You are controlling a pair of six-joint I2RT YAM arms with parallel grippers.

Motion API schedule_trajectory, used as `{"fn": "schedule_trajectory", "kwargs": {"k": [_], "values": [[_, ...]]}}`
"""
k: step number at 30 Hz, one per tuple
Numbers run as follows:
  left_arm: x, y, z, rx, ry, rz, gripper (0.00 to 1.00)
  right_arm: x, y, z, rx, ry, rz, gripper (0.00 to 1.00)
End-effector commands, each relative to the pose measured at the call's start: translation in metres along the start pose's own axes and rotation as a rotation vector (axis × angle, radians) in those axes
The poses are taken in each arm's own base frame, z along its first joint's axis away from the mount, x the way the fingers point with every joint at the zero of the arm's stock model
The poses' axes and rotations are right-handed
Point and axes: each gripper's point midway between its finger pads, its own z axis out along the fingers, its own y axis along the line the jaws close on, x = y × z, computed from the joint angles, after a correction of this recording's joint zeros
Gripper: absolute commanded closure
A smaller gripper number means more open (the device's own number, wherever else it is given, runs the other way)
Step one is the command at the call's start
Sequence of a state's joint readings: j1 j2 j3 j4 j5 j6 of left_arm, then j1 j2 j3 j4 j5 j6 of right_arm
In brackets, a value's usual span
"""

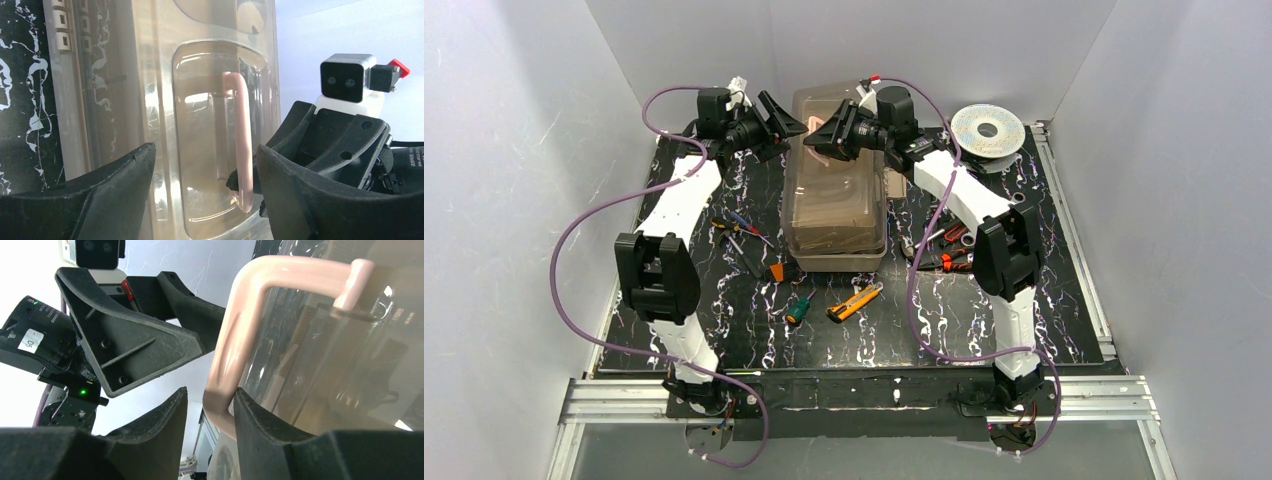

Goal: Pack the tool kit

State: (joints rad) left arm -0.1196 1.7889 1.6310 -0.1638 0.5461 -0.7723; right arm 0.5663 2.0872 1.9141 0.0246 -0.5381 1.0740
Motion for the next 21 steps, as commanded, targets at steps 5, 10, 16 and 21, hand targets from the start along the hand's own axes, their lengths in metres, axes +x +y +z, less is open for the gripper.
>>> {"fn": "schedule_trajectory", "kwargs": {"k": [5, 10, 16, 21], "values": [[-0.009, -0.04, -0.006, 0.099, 0.007, 0.068, 0.24, 0.001, 0.066, -0.025, -0.147, 0.018, -0.11, 0.56], [0.001, -0.049, 0.0, 0.069, 0.074, 0.122, 0.29, 0.002, 0.065, -0.026, -0.135, 0.034, -0.129, 0.6], [0.014, -0.043, 0.006, -0.008, 0.149, 0.151, 0.34, 0.002, 0.067, -0.026, -0.135, 0.04, -0.144, 0.6], [0.02, -0.027, 0.012, -0.095, 0.192, 0.156, 0.36, 0.002, 0.068, -0.026, -0.138, 0.041, -0.152, 0.6]]}}
